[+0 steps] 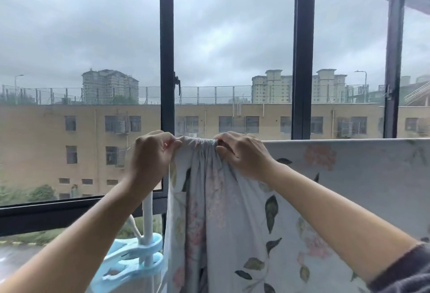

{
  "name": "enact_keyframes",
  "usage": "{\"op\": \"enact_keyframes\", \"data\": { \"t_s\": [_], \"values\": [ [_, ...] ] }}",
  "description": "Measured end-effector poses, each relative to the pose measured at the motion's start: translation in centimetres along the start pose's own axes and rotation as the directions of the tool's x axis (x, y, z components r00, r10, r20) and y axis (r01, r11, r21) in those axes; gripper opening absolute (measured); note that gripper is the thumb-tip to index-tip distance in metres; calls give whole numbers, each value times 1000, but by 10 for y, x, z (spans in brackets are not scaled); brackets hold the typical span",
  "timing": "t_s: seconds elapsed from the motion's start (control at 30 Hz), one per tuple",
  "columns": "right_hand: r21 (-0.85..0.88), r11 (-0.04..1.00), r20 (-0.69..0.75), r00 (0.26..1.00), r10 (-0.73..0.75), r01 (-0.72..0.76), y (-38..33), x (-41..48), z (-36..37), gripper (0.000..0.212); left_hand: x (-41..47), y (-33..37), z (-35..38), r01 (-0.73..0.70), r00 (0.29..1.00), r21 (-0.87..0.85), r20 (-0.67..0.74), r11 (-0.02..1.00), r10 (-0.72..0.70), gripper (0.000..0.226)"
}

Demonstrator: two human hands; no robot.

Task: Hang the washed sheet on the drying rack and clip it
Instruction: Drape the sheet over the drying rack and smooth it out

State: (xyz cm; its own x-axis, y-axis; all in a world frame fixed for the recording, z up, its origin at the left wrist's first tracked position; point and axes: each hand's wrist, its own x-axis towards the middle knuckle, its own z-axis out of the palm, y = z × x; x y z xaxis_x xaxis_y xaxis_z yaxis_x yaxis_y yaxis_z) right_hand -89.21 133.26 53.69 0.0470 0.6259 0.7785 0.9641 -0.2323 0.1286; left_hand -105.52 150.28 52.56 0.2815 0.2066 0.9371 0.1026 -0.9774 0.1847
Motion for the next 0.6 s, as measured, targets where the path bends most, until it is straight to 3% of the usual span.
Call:
{"op": "enact_keyframes", "data": {
  "t_s": [0.07,0.13,0.2,0.27,0.33,0.43,0.47,0.5,0.53,0.6],
  "values": [
    [46,998,19,999,33,-34,-5,3,0,28,9,5,2,30,999,-17,15,999,-30,18],
    [95,992,46,996,73,-77,-7,4,-3,27,20,6,2,195,980,-125,52,973,-190,19],
    [106,989,71,992,101,-108,-6,2,-8,29,32,9,-3,454,891,-297,120,840,-439,23],
    [56,987,100,985,143,-149,-6,1,-12,34,40,15,-16,655,748,-436,258,617,-612,30],
    [-6,984,126,976,179,-180,-6,0,-13,38,44,19,-32,792,608,-419,484,443,-630,34],
    [-16,980,157,968,196,-196,-9,3,-12,39,45,24,-44,896,415,-297,823,329,-387,23],
    [-12,980,167,966,198,-199,-10,5,-12,39,47,26,-45,901,397,-301,862,313,-316,16],
    [-11,979,176,963,203,-204,-11,6,-12,39,50,27,-45,893,431,-354,851,278,-301,12],
    [-13,978,181,962,206,-208,-11,8,-12,38,54,25,-44,863,505,-461,799,206,-326,14],
    [-16,977,187,959,212,-213,-11,9,-13,37,60,14,-38,733,633,-676,642,70,-433,38]
  ]
}}
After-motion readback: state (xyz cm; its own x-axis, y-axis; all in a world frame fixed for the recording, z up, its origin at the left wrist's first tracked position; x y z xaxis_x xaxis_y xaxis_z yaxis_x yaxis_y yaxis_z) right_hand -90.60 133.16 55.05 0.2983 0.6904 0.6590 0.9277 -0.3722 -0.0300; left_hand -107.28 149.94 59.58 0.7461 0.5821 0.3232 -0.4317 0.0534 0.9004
